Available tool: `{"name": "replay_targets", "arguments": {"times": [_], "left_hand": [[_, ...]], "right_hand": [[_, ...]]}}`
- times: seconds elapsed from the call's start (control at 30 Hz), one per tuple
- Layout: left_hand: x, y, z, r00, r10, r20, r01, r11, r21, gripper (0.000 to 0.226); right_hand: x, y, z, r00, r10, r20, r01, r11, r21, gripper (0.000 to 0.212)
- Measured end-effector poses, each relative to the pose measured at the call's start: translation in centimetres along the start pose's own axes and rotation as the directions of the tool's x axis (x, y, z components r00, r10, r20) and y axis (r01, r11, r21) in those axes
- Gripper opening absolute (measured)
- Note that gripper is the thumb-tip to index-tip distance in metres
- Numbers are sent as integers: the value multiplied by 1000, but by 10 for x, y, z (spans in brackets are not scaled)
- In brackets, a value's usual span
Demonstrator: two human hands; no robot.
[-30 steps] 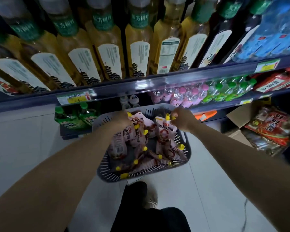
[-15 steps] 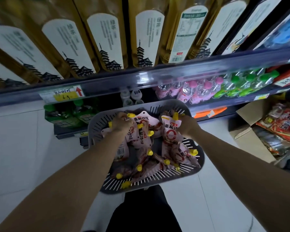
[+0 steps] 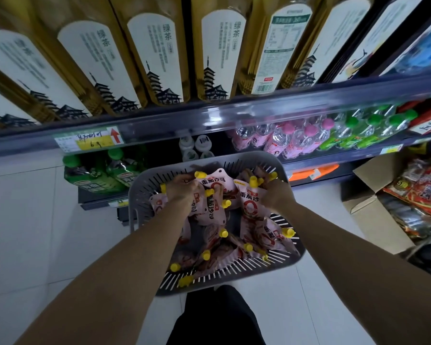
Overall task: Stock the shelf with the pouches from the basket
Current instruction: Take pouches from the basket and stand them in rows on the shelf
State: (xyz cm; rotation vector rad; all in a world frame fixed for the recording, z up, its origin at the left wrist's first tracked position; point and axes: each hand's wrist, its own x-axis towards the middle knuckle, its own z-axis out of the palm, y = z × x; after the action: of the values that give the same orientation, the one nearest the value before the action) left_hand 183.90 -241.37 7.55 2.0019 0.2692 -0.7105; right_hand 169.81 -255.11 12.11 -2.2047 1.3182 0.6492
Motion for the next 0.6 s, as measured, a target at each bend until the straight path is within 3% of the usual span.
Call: {"name": "replay_targets", "arguments": {"times": [0.1, 0.27, 0.37, 0.43, 0.6], "left_hand": [[-7, 6, -1, 999, 29, 25, -29, 999, 17, 19], [-27, 19, -3, 965, 199, 169, -217, 972, 94, 10], [-46, 33, -8, 931, 276, 238, -314, 939, 143, 22], [-59, 48, -16, 914, 317, 253, -360, 921, 147, 30], [-100, 94, -49, 909, 372, 189, -406, 893, 194, 6]], "right_hand": [[-4, -1, 1, 999, -28, 23, 26, 998, 62, 29], [-19, -2, -9, 997, -23, 68, -7, 913, 409, 33], [-40, -3, -30, 1000, -18, 22, 4, 852, 524, 30], [-60, -4, -49, 999, -42, 31, 18, 825, 564, 30], [-116, -8, -100, 994, -95, 56, 22, 667, 745, 34]]}}
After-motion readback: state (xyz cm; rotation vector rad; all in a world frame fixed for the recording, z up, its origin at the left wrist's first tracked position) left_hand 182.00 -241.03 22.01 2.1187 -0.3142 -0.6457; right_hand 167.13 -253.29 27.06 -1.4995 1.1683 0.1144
